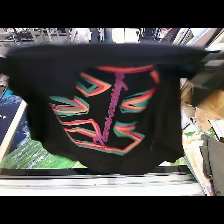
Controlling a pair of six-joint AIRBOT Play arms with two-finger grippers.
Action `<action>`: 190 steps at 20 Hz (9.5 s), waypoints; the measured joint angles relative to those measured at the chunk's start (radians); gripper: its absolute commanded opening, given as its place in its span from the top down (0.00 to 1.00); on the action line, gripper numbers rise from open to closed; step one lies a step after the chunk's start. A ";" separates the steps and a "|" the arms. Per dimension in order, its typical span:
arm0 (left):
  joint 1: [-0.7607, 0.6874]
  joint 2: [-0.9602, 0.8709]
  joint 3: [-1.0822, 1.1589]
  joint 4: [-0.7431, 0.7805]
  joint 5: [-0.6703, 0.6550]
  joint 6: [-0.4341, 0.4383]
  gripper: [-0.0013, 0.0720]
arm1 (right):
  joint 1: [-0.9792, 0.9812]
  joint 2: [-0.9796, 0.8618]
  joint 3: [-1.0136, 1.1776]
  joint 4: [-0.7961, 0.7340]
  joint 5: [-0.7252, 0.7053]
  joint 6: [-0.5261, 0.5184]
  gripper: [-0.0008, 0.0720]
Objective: Fold the clothes and pants, and hang the long-sleeved shirts on hangers.
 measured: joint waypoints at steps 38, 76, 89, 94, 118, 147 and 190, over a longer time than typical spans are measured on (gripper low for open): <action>0.513 -0.788 -0.420 0.127 -0.195 0.092 0.20 | -0.629 -0.216 -1.451 0.700 -0.079 -0.124 0.36; 0.939 -0.044 -0.100 -1.877 -0.007 0.293 0.97 | -0.691 0.341 0.074 0.478 -0.132 -0.058 0.97; 0.401 -0.350 -0.411 -0.592 0.174 0.206 0.97 | -0.626 -0.232 -0.384 0.448 -0.118 -0.045 0.97; 0.325 -0.666 -0.401 -0.609 0.354 0.240 0.97 | -0.608 -0.525 -0.475 0.461 -0.418 -0.023 0.97; 0.452 -0.739 -0.473 0.057 -0.161 -0.101 0.51 | -0.772 -0.529 -0.814 0.453 0.040 -0.004 0.44; 0.491 -0.336 -0.914 -0.243 -0.172 0.087 0.67 | -0.851 -0.339 -0.992 0.682 0.180 -0.226 0.97; 0.377 -0.856 -0.392 -0.672 0.229 0.012 0.97 | -0.632 -0.582 -0.763 0.875 -0.502 -0.047 0.97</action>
